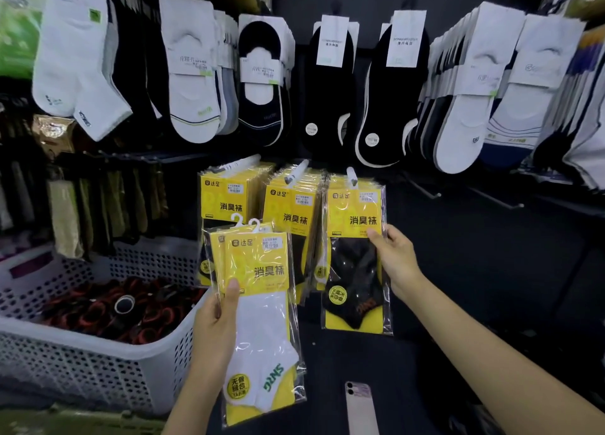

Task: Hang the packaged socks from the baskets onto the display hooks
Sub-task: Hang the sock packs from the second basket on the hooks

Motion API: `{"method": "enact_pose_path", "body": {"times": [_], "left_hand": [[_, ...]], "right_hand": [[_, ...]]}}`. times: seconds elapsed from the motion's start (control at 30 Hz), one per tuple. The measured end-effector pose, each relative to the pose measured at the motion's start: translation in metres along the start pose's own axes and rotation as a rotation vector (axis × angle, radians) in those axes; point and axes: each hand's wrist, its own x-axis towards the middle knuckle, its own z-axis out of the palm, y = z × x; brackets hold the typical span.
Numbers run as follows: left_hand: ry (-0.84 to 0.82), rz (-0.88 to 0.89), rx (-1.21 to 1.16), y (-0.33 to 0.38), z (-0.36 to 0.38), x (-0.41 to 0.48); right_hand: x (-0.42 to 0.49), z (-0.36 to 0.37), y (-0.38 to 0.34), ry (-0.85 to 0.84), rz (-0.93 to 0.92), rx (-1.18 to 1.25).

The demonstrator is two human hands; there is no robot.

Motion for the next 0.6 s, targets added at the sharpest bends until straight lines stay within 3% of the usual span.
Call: {"method": "enact_pose_path", "body": {"times": [0.47, 0.53, 0.6], "left_hand": [[0.014, -0.062, -0.02, -0.001, 0.01, -0.001], [0.017, -0.073, -0.013, 0.001, 0.014, -0.003], [0.005, -0.094, -0.022, 0.003, 0.018, -0.006]], "right_hand": [[0.031, -0.005, 0.063, 0.336, 0.209, -0.088], [0.018, -0.007, 0.064, 0.338, 0.19, -0.073], [-0.002, -0.004, 0.058, 0.237, 0.179, -0.029]]}}
